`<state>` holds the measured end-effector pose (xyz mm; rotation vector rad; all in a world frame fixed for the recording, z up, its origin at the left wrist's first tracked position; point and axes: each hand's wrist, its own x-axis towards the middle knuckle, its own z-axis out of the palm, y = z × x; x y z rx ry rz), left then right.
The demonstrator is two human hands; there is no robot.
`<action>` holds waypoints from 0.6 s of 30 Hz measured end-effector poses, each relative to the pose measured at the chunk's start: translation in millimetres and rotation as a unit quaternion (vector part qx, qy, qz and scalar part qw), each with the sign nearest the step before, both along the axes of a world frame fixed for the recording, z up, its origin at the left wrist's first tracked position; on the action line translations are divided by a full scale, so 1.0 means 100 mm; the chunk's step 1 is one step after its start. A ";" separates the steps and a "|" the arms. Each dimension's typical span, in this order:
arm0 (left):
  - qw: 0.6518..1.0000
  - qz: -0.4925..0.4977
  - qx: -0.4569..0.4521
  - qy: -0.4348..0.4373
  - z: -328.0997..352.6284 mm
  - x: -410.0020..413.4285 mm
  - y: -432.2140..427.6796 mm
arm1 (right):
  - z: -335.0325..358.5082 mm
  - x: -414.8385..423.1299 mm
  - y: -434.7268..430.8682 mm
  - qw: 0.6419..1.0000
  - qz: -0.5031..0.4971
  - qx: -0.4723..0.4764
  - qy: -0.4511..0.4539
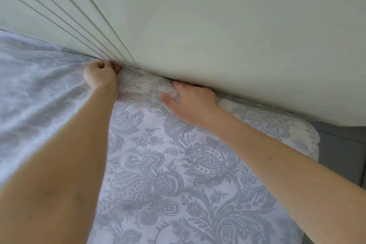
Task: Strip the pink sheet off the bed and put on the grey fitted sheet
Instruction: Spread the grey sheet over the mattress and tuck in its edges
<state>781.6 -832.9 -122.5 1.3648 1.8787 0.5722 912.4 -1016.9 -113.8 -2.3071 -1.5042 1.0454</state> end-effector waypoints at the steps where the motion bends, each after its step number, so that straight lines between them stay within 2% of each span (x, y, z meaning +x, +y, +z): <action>1: 0.995 -0.073 0.006 0.063 -0.01 -0.04 -0.01 | 0.00 -0.01 0.00 1.000 0.006 -0.003 -0.003; 2: 0.977 -0.158 0.014 0.139 0.00 -0.08 -0.04 | 0.00 -0.02 -0.01 1.000 0.011 0.001 0.000; 4: 0.900 -0.319 0.009 0.296 0.08 -0.09 -0.07 | 0.04 0.00 -0.07 0.999 -0.008 0.031 0.030; 6: 0.825 -0.402 0.005 0.397 0.13 -0.02 -0.14 | 0.14 0.07 -0.25 0.994 -0.070 0.071 0.041; 8: 0.793 -0.406 -0.005 0.453 0.18 0.08 -0.27 | 0.21 0.21 -0.62 0.990 -0.116 0.079 -0.018; 10: 0.790 -0.392 0.016 0.472 0.30 0.23 -0.53 | 0.22 0.42 -1.16 0.983 -0.155 0.054 -0.085; 12: 0.800 -0.416 0.096 0.421 0.44 0.41 -0.89 | 0.22 0.61 -1.63 0.976 -0.189 0.045 -0.096; 14: 0.796 -0.498 0.181 0.293 0.51 0.63 -1.36 | 0.13 0.69 -1.79 0.975 -0.202 0.025 -0.084; 15: 0.776 -0.552 0.192 0.238 0.52 0.72 -1.56 | 0.02 0.69 -1.73 0.978 -0.191 0.016 -0.079; 18: 0.684 -0.702 0.166 0.112 0.49 0.95 -2.16 | -0.06 0.70 -1.69 0.984 -0.172 0.024 -0.048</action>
